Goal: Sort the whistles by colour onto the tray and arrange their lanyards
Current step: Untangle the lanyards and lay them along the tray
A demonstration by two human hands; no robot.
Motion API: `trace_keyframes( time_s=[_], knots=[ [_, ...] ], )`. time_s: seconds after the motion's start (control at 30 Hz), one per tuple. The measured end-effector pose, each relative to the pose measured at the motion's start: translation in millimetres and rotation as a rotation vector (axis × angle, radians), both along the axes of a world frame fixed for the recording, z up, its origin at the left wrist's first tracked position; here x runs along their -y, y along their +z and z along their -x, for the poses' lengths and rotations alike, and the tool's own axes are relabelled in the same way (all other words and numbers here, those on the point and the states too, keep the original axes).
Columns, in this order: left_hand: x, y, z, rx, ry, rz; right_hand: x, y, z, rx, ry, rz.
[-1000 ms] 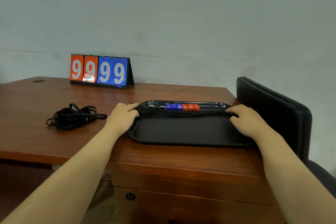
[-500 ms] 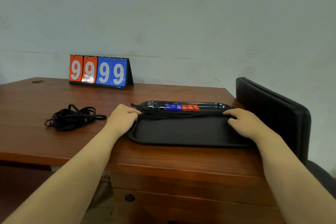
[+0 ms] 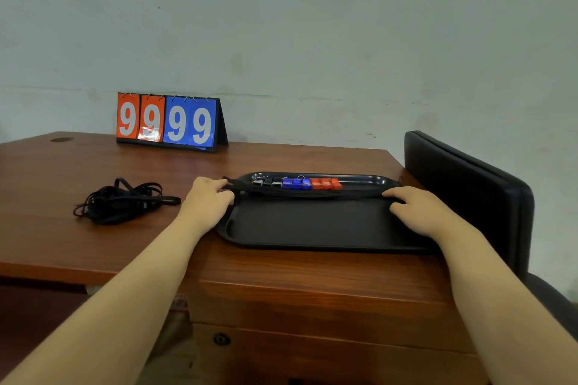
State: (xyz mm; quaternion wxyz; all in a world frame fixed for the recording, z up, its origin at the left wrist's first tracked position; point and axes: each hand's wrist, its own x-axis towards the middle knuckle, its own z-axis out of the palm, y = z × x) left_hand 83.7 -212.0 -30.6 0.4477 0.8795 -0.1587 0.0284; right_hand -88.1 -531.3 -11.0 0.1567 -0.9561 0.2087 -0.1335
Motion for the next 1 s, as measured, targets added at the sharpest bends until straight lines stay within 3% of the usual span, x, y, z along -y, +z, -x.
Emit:
trace_keyframes(
  time_s=[0.4,0.6,0.87,1.0],
  knots=[
    [2.8,-1.5,-1.8,0.089,-0.003,-0.029,0.6,-0.8,-1.5,0.003,-0.003,0.022],
    [4.0,0.3,5.1,0.198,0.111,-0.009,-11.0,9.0,-0.2,0.068,-0.13,0.316],
    [-28.7,13.4,23.7,0.346,0.217,-0.102,-81.1,25.6,-23.6,0.097,0.231,0.476],
    [-76.9,15.6,28.8,0.483,0.423,-0.088,-140.4,23.6,-38.4,0.127,0.439,0.496]
  ],
)
